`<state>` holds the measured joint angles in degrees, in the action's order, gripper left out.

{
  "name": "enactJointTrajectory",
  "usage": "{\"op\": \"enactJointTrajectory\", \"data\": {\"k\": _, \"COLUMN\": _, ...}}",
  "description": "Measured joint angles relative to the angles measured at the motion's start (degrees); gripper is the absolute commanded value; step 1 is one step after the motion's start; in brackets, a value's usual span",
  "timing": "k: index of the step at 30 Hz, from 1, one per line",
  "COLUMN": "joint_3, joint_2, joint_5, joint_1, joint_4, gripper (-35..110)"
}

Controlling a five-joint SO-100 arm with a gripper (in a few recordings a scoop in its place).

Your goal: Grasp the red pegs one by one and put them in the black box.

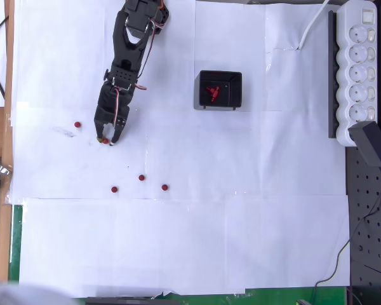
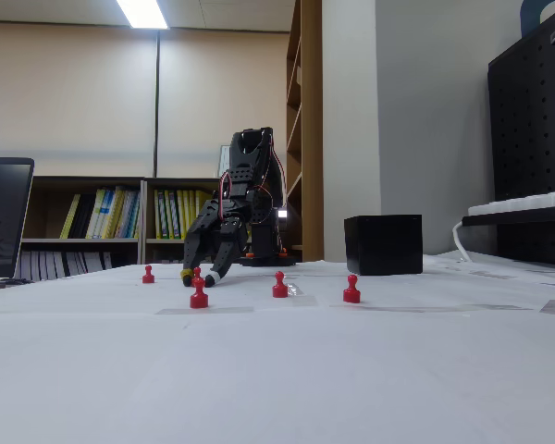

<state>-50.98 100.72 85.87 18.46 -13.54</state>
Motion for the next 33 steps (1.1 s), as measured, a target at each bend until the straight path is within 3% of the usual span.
{"op": "enactJointTrajectory", "data": {"k": 5, "joint_3": -0.7, "joint_2": -2.2, "joint_5": 0.79, "joint_1": 0.0, "joint_4": 5.8, "gripper": 0}}
{"op": "enactJointTrajectory", "data": {"k": 9, "joint_3": -2.64, "joint_2": -7.82, "joint_5": 5.01, "joint_1": -0.7, "joint_4": 18.28, "gripper": 0}}
{"op": "enactJointTrajectory", "data": {"k": 13, "joint_3": -13.54, "joint_2": -13.01, "joint_5": 14.94, "joint_1": -5.01, "joint_4": 42.98, "gripper": 0}}
{"op": "enactJointTrajectory", "data": {"k": 19, "joint_3": -37.44, "joint_2": -18.02, "joint_5": 33.57, "joint_1": -20.13, "joint_4": 86.22, "gripper": 0}}
{"op": "enactJointTrajectory", "data": {"k": 23, "joint_3": -48.52, "joint_2": -18.81, "joint_5": 42.98, "joint_1": -33.13, "joint_4": 105.38, "gripper": 0}}
{"op": "enactJointTrajectory", "data": {"k": 27, "joint_3": -53.0, "joint_2": -18.9, "joint_5": 49.75, "joint_1": -47.2, "joint_4": 110.57, "gripper": 0}}
{"op": "enactJointTrajectory", "data": {"k": 33, "joint_3": -53.7, "joint_2": -18.37, "joint_5": 57.22, "joint_1": -59.33, "joint_4": 107.4, "gripper": 0}}
